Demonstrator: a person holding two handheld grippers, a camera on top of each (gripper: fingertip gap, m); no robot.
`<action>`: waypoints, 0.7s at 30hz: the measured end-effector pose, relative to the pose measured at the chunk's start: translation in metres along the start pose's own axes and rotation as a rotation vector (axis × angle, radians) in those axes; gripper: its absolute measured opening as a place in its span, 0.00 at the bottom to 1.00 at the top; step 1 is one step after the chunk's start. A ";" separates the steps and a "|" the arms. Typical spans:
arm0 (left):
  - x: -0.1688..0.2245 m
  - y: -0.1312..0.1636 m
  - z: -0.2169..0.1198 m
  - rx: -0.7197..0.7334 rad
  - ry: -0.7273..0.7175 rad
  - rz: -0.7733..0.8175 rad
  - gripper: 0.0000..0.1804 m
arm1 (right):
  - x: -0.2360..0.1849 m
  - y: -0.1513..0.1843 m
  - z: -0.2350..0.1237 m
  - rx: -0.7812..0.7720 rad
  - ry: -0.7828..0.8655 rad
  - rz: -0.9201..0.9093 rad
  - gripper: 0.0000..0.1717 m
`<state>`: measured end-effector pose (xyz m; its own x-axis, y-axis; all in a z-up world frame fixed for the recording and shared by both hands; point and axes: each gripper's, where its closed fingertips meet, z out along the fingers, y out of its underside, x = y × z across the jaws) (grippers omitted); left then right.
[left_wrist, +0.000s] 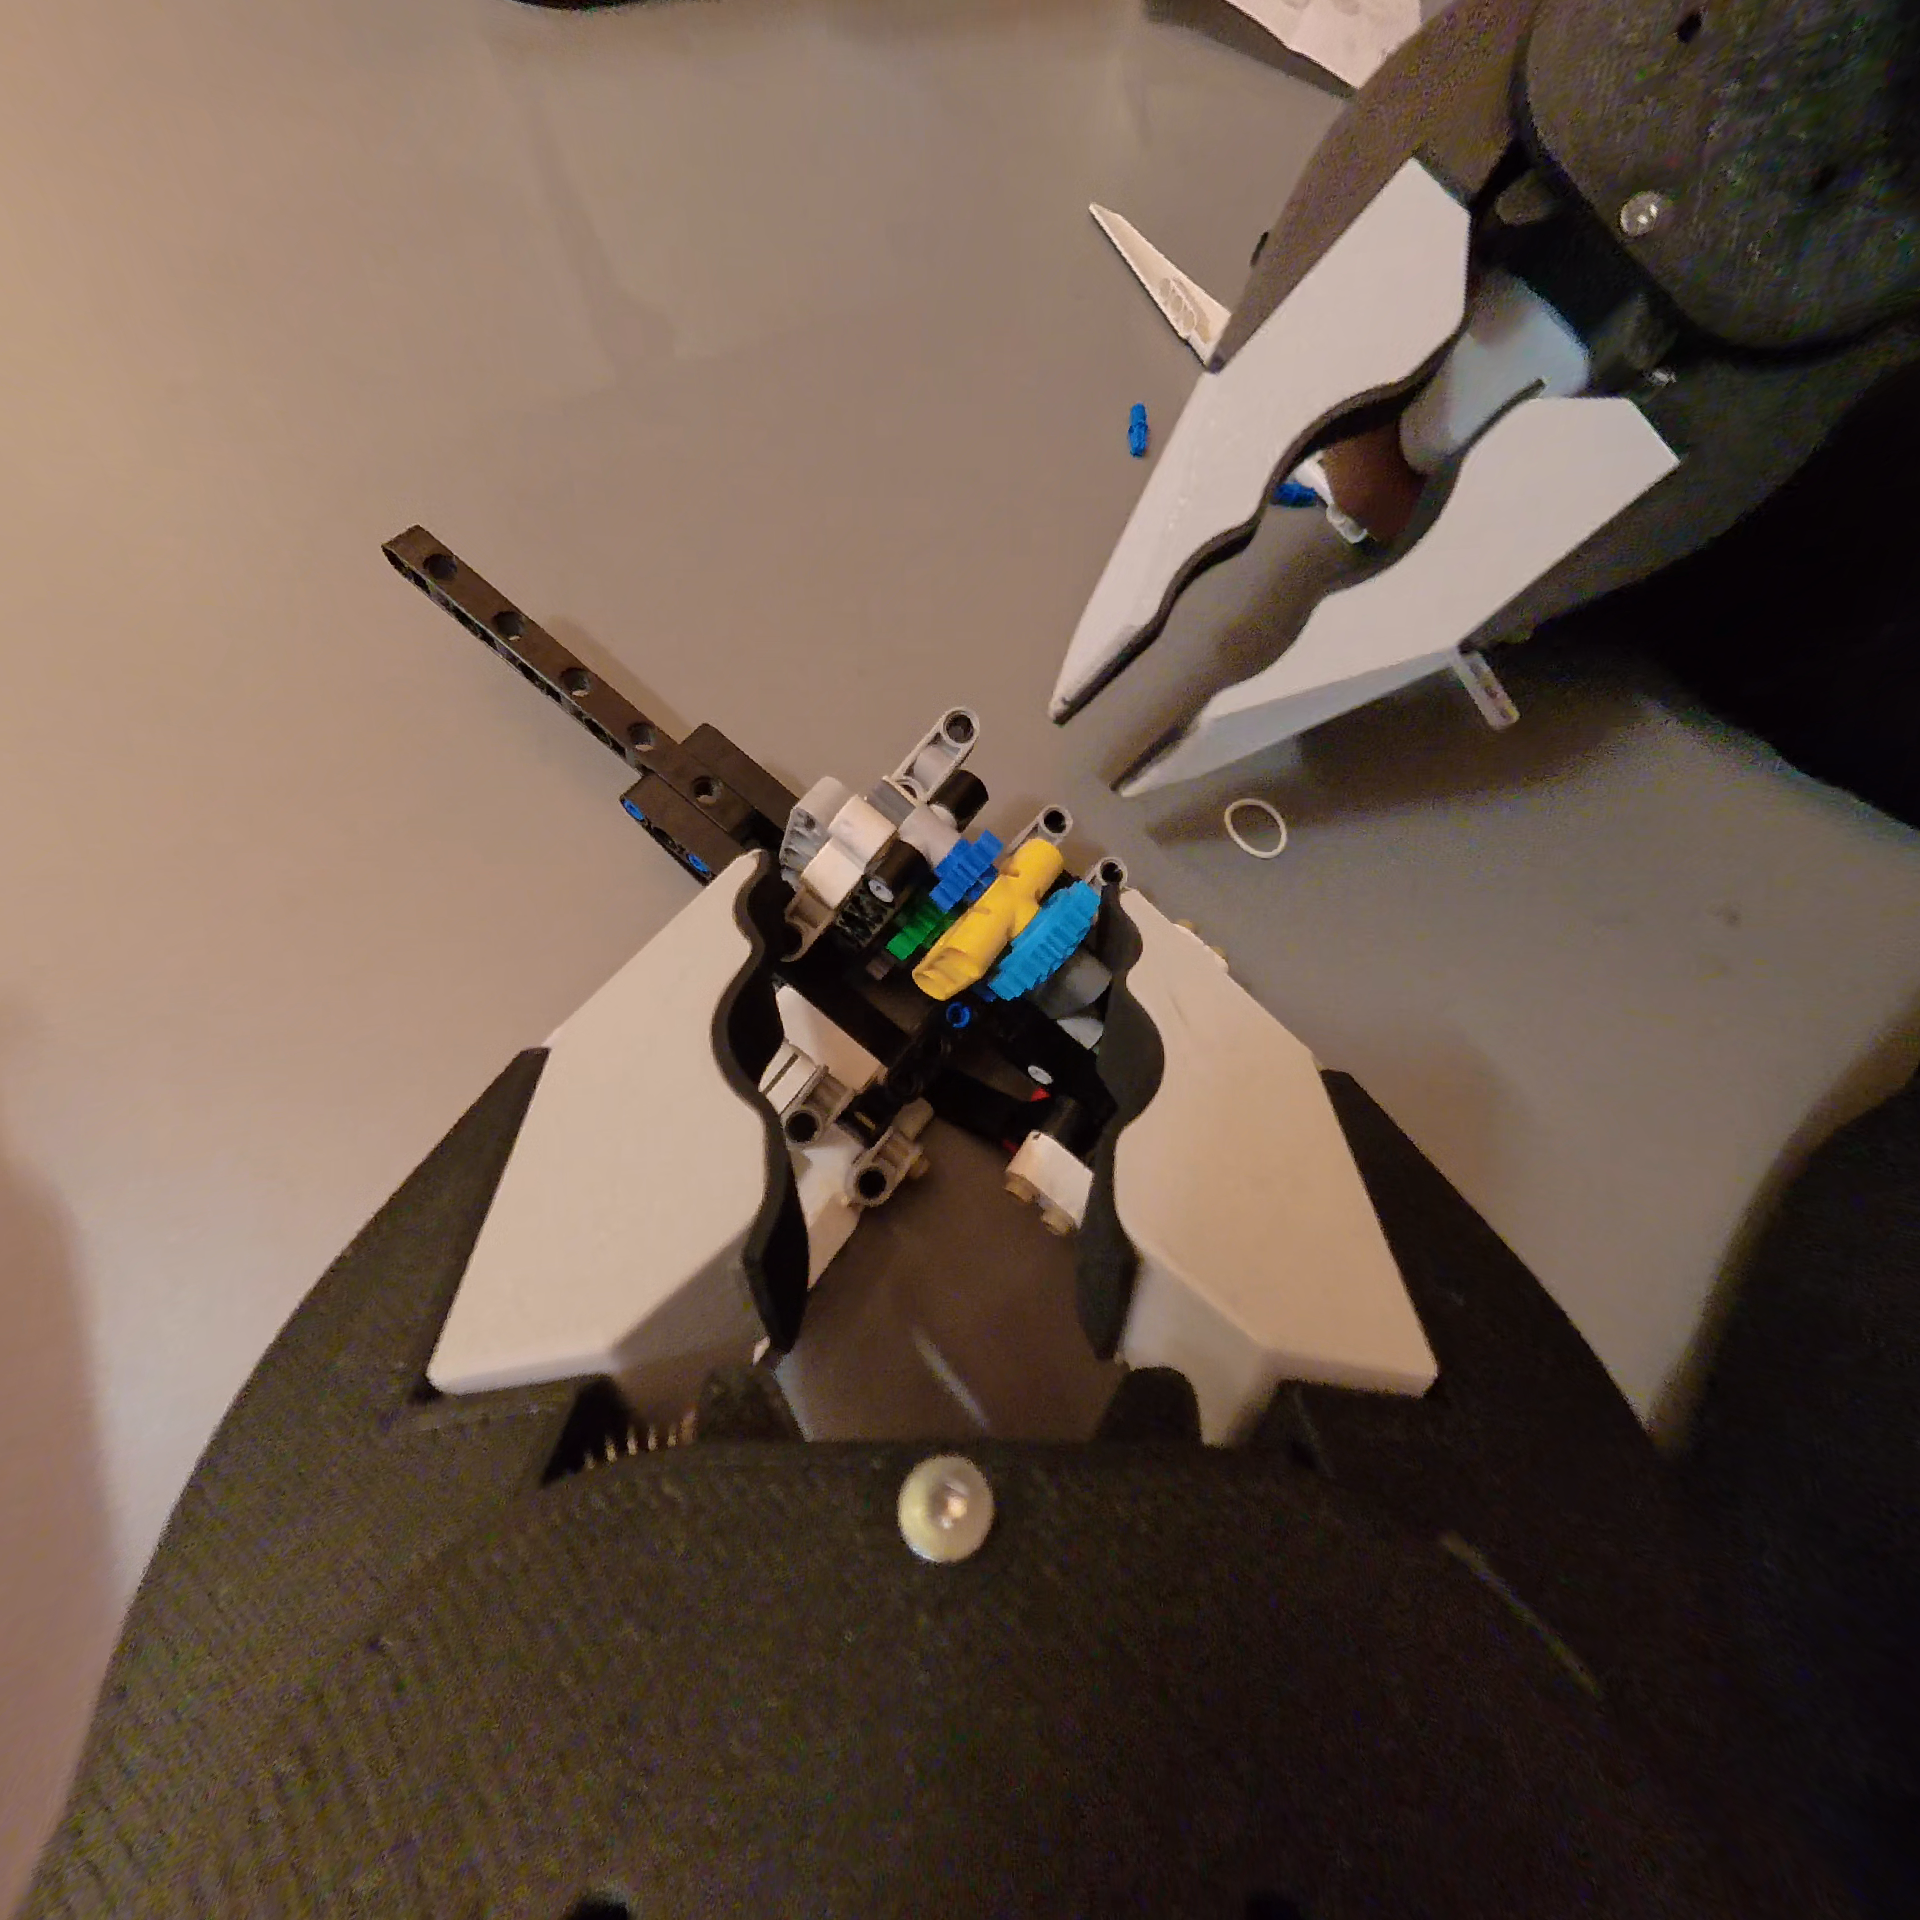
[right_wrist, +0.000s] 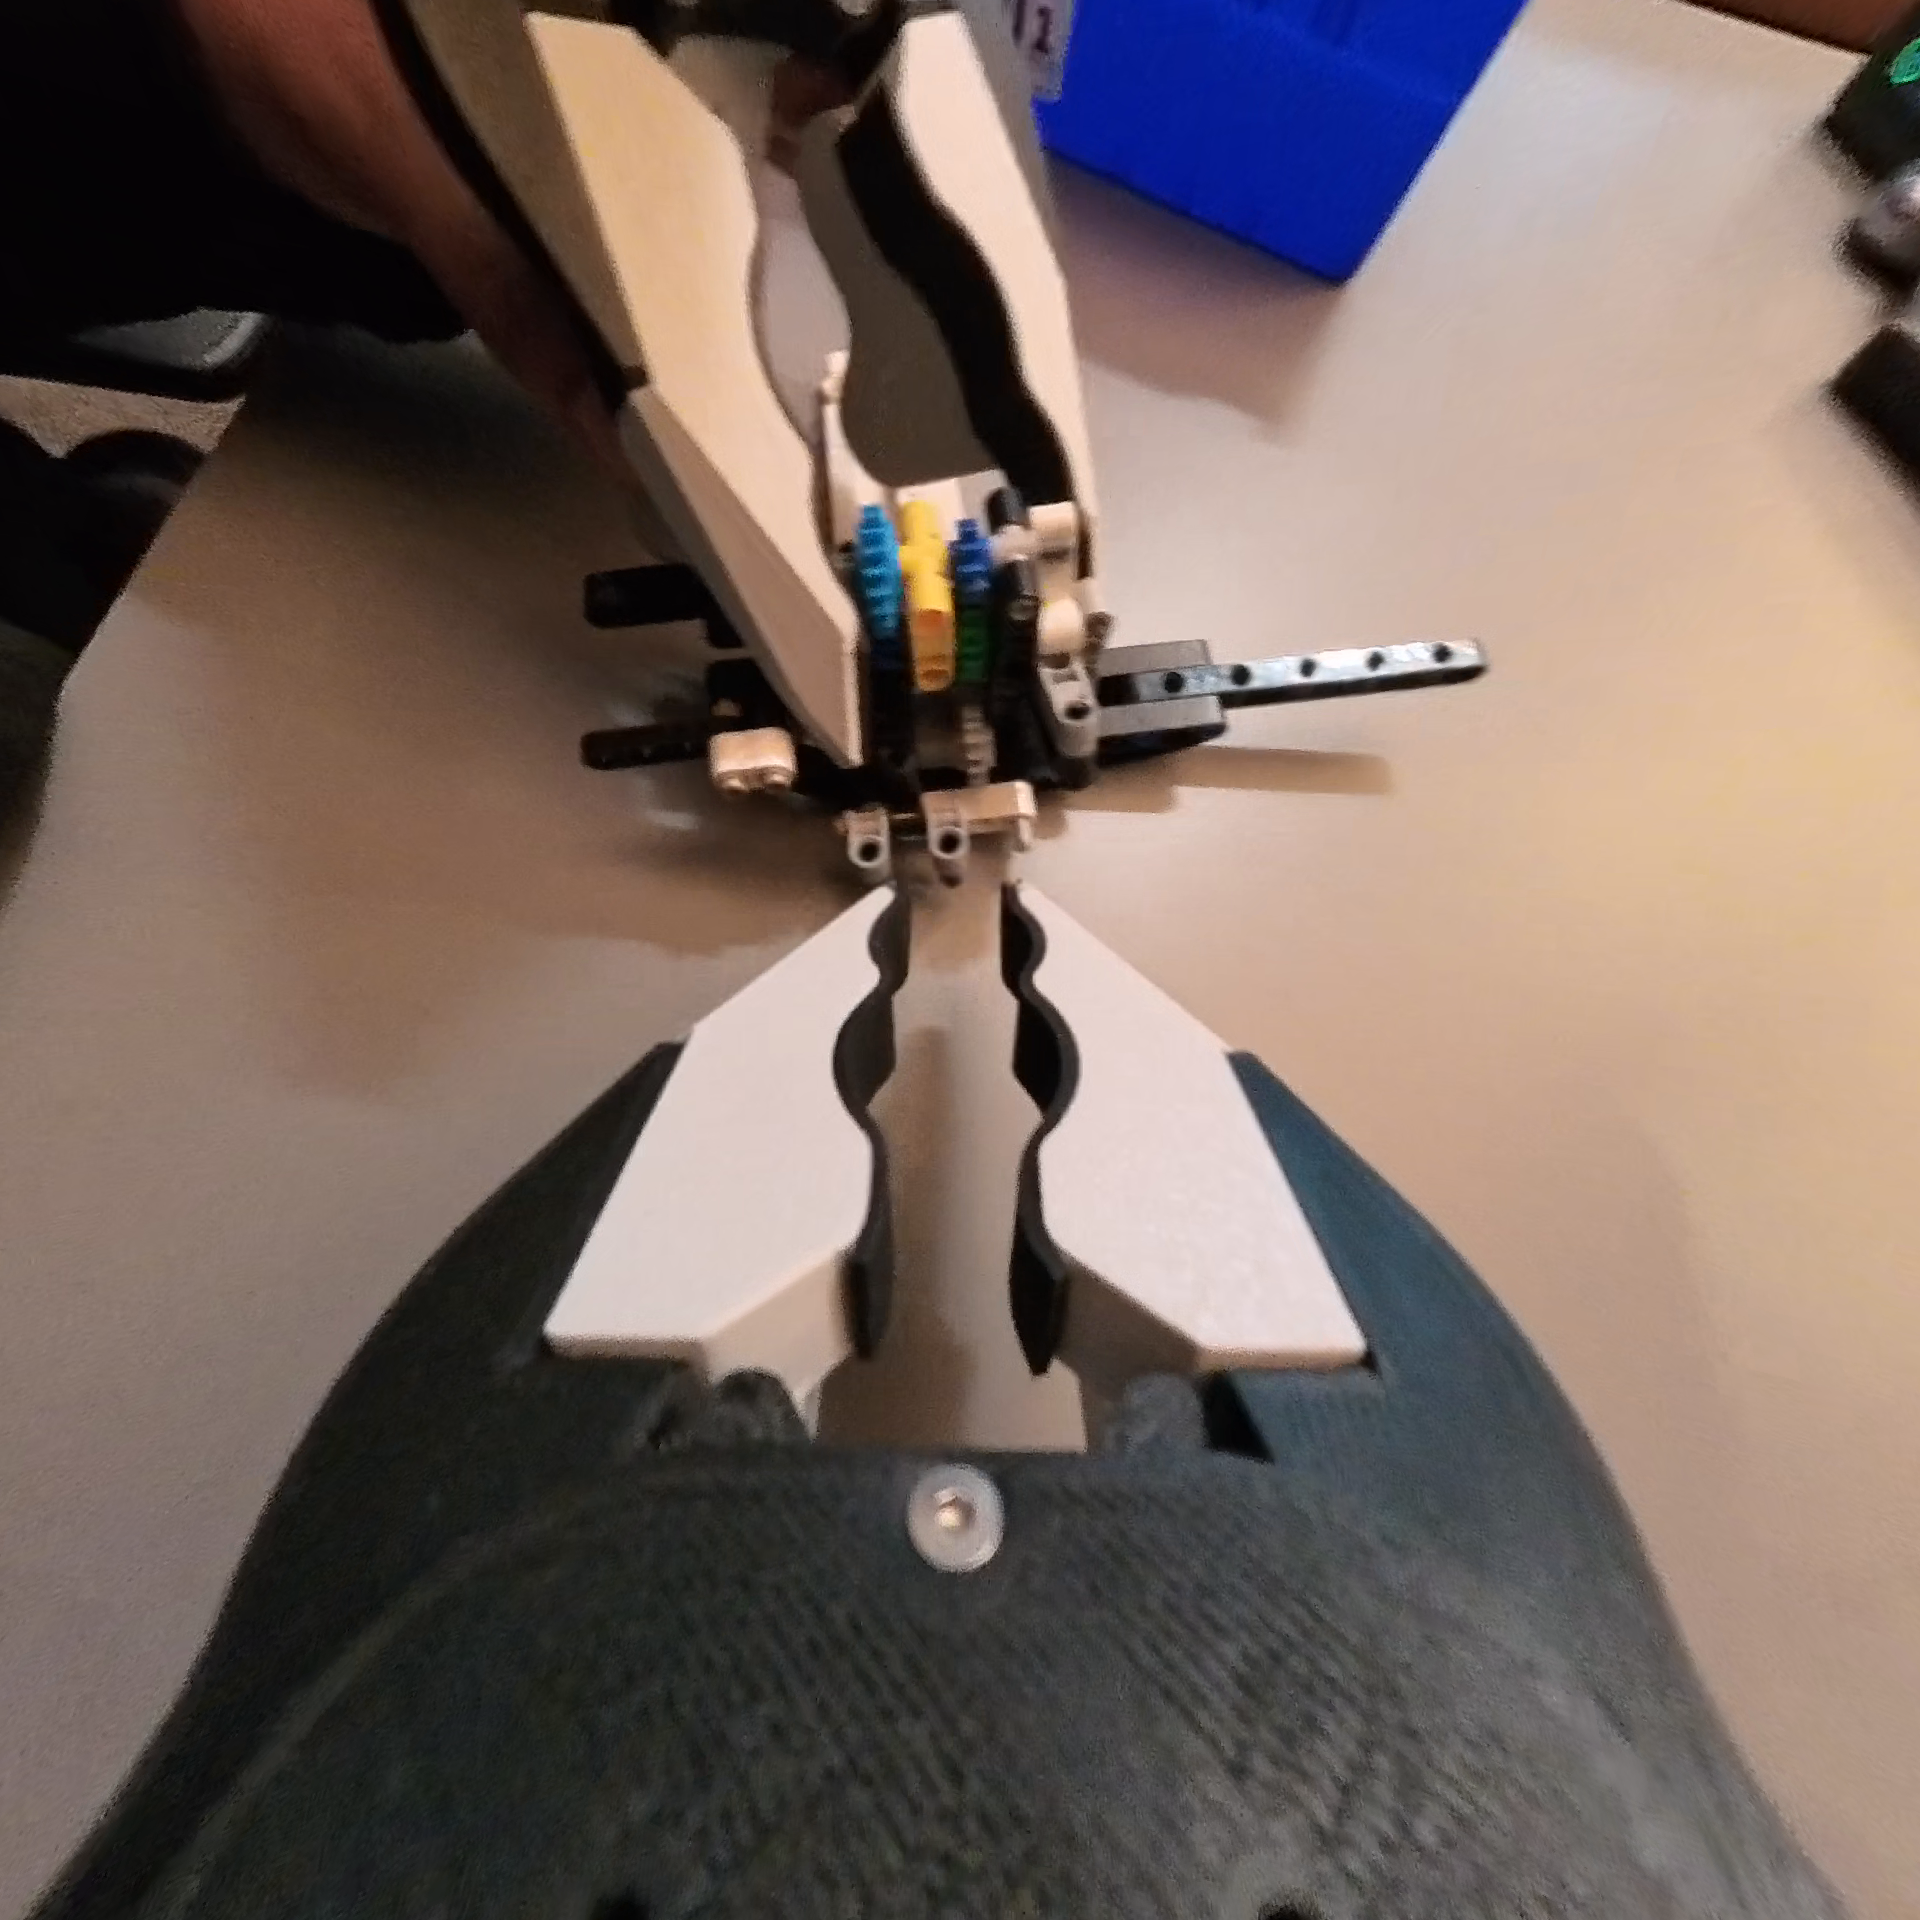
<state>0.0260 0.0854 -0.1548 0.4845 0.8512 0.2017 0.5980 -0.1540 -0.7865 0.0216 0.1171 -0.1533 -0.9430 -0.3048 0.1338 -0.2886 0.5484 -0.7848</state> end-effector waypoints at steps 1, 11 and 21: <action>0.000 0.000 0.000 -0.002 0.005 0.005 0.33 | 0.003 0.000 0.000 0.005 0.005 -0.002 0.08; 0.009 0.003 -0.004 -0.090 0.152 0.062 0.37 | -0.015 0.001 0.017 -0.027 -0.083 -0.014 0.04; 0.077 0.002 -0.045 0.138 -0.109 0.101 0.28 | -0.033 -0.001 0.017 -0.089 0.123 0.161 0.03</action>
<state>0.0933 0.1276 -0.1145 0.4611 0.8854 0.0597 0.4536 -0.1773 -0.8734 0.0557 0.1134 -0.1674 -0.9896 -0.1134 0.0886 -0.1413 0.6504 -0.7463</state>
